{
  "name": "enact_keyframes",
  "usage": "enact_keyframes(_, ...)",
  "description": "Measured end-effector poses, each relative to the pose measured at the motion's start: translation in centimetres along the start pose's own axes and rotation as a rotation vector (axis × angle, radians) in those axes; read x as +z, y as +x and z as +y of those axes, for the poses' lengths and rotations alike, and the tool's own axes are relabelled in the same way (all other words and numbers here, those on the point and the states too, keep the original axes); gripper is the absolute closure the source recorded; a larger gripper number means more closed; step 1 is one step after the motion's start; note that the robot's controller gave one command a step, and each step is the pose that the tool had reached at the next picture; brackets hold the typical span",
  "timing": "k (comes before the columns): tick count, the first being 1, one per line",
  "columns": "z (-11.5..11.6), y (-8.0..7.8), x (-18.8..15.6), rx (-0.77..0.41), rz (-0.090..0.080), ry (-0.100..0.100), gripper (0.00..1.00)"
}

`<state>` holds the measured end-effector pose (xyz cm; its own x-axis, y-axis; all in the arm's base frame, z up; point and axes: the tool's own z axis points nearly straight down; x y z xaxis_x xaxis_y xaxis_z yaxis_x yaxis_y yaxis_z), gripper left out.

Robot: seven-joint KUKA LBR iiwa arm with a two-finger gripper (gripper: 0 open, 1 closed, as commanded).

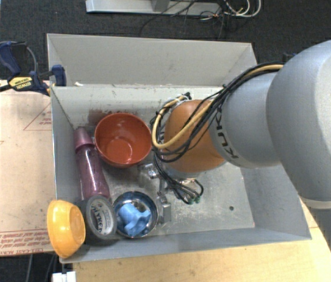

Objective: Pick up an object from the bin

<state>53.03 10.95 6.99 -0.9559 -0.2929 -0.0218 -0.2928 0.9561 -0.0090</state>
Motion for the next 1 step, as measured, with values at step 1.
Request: enact_keyframes(1, 0.75, -1.54, 0.15, 0.001, 0.013, 0.005, 0.0)
